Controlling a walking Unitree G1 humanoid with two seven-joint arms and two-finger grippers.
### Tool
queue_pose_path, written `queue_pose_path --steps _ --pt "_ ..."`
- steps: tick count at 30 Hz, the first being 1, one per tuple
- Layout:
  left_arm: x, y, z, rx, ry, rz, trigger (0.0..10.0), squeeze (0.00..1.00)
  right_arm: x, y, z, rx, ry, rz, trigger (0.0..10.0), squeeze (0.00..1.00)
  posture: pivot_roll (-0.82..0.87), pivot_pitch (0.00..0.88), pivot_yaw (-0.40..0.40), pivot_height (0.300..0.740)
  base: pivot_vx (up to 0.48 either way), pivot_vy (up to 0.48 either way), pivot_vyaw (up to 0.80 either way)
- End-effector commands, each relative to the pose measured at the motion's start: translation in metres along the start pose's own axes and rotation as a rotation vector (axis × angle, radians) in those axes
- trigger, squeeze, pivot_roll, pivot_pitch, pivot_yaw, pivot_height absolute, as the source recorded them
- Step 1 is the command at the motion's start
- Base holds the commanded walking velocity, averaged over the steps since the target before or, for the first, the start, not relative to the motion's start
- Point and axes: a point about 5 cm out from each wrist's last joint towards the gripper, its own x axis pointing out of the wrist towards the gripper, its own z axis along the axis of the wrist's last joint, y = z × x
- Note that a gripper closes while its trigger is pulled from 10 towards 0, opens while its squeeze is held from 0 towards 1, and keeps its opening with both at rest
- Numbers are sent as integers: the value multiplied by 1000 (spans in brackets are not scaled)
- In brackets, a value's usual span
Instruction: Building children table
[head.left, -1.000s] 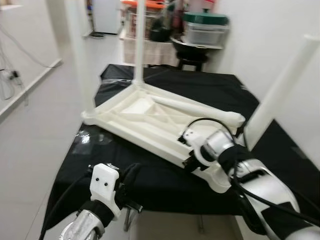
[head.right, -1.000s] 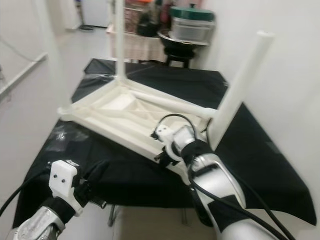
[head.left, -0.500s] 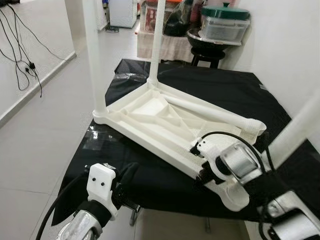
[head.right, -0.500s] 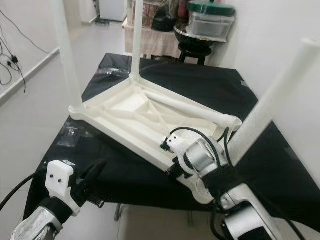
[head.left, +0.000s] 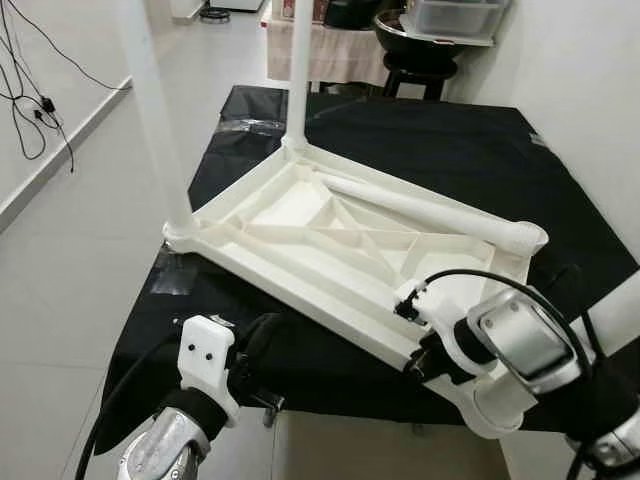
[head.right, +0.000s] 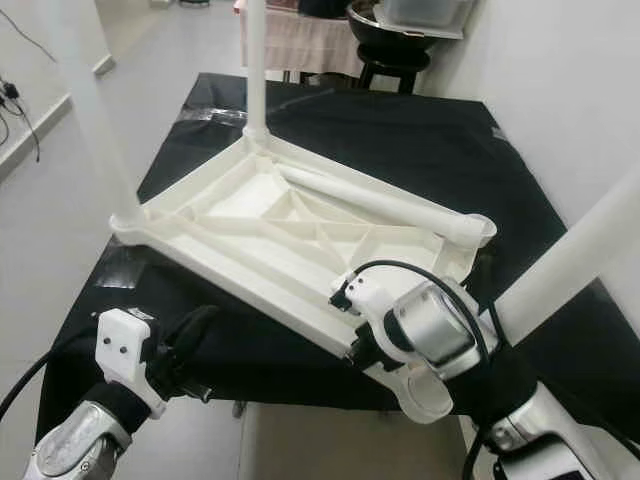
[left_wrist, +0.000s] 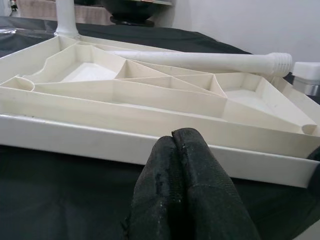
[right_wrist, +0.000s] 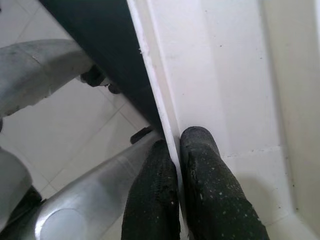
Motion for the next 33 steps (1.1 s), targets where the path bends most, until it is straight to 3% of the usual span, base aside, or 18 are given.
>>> queue_pose_path --steps 1,2,3,4,8,9,13,16,20,22,23,24,25,28,32,33 --pt "-1 -1 -1 -2 6 -12 10000 0 15 22 12 31 -65 184 1882 0 -42 93 -61 740 0 0 0" --pt "-1 -1 -1 -2 6 -12 10000 0 15 22 12 31 -65 184 1882 0 -42 93 -61 740 0 0 0" --pt "-1 -2 -1 -3 7 -14 10000 0 21 21 21 44 -103 131 7059 0 -40 91 -61 740 0 0 0" --pt "-1 -2 -1 -3 7 -15 10000 0 25 19 29 72 -138 81 9765 0 -39 90 -61 740 0 0 0" --pt "0 -2 -1 -3 8 -16 10000 0 34 14 39 118 -178 -11 10000 0 -31 86 -64 740 0 0 0" --pt "0 -2 -1 -1 8 -15 10000 0 37 17 45 151 -194 -33 9569 0 -25 84 -65 740 0 0 0" --pt "0 -3 -1 2 7 -13 10000 0 44 23 56 207 -223 -106 10000 0 -20 83 -69 740 0 0 0" --pt "-1 -3 -1 2 7 -13 10000 0 45 23 58 200 -225 -113 10000 0 -20 83 -69 740 0 0 0" --pt "0 -3 0 -1 6 -15 10000 0 47 43 94 54 -363 -111 10000 0 -22 87 -56 740 0 0 0" --pt "0 -3 0 -2 6 -16 10000 0 47 47 101 35 -398 -106 10000 0 -22 87 -56 740 0 0 0" --pt "0 -3 0 -2 6 -17 10000 0 46 53 111 27 -448 -91 10000 702 -22 87 -54 740 0 0 0" --pt "0 -3 0 -2 6 -17 10000 0 46 53 111 27 -448 -91 10000 702 -22 87 -54 740 0 0 0" --pt "0 -3 0 -1 6 -18 10000 0 45 62 126 25 -528 -56 10000 1000 -22 87 -54 740 0 0 0" --pt "1 -3 0 -1 5 -17 10000 0 37 82 155 16 -691 28 10000 1000 -16 85 -54 740 0 0 0" --pt "2 -3 0 0 0 -9 10000 0 29 96 163 -63 -773 114 10000 1000 -13 90 -60 740 0 0 0" --pt "1 -2 2 -10 -11 9 10000 0 25 101 161 -108 -801 171 10000 420 -15 91 -60 740 0 0 0"
